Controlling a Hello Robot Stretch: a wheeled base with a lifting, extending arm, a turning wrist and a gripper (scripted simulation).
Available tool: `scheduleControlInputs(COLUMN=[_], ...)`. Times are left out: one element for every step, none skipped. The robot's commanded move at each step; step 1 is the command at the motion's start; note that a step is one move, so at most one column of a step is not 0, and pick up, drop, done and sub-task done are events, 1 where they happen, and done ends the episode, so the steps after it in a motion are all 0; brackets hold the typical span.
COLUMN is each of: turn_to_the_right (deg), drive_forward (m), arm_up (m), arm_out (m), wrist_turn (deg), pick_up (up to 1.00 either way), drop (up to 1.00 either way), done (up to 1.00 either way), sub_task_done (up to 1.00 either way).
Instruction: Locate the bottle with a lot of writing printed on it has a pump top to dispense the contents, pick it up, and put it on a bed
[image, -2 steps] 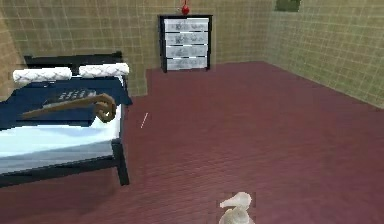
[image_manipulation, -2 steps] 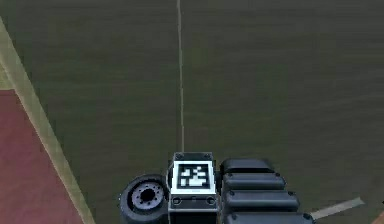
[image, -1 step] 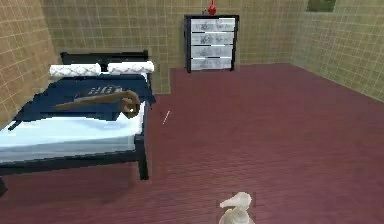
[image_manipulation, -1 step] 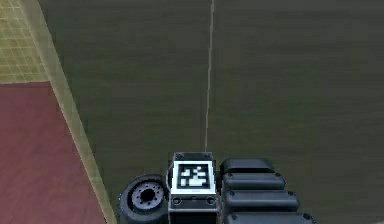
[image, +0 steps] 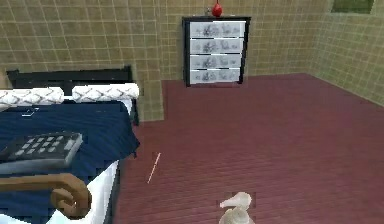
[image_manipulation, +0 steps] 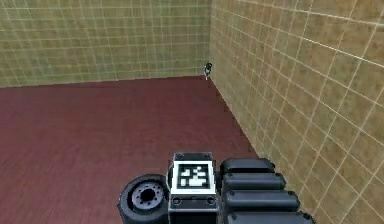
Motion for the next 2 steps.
scheduleControlInputs(turn_to_the_right=[0.0,-9.0], drive_forward=[0.30,0.00], arm_up=[0.00,0.00], arm_out=[0.00,0.00], wrist_turn=[0.0,0.0], pick_up=[0.00,0.00], drop=[0.00,0.00], done=[0.00,0.00], sub_task_done=[0.00,0.00])
